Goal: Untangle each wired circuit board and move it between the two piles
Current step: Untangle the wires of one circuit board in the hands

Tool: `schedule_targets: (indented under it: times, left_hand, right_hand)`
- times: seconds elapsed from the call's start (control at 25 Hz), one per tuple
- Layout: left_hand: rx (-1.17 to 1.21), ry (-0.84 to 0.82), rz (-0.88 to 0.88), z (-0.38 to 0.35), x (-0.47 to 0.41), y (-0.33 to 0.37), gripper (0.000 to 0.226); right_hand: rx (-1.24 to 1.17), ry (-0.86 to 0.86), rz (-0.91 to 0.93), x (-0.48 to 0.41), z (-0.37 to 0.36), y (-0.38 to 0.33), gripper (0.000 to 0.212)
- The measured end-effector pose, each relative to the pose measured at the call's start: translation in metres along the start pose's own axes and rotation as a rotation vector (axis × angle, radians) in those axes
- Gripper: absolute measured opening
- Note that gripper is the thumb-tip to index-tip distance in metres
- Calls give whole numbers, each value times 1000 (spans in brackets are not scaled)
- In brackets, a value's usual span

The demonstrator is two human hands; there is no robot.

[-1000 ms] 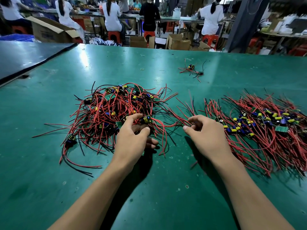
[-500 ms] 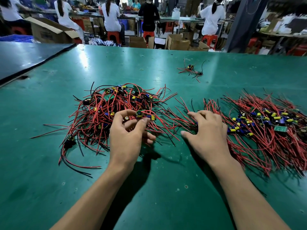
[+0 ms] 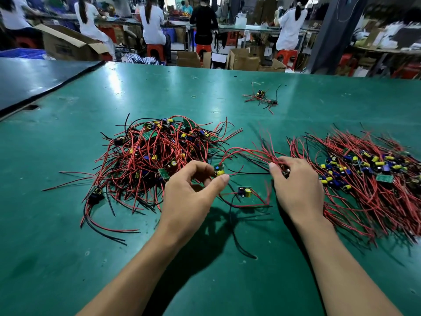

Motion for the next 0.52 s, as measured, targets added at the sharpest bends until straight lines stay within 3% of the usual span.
schedule_targets:
  times: [0.2, 0.36, 0.44, 0.52]
  left_hand:
    - [30, 242, 94, 13, -7, -6, 21]
    - [22, 429, 86, 18, -10, -6, 23]
    - [51, 481, 47, 18, -10, -2, 23]
    - [60, 448, -22, 18, -8, 1, 23]
  right_hand:
    - [-117, 132, -87, -3, 13, 8, 31]
    - [-167, 190, 95, -3, 24, -8, 25]
    - [-346, 74, 171, -2, 22, -22, 12]
    - [-400, -173, 192, 6, 10, -34, 6]
Point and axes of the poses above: each hand's wrist, its own x-axis away from the middle knuckle, its own z-axis out of the back of the hand, y = z × x, the point moved 2 cm from there along -x, towards the middle knuckle, and after that the axes turned 7 degrees about z, right-handed, at the moved point
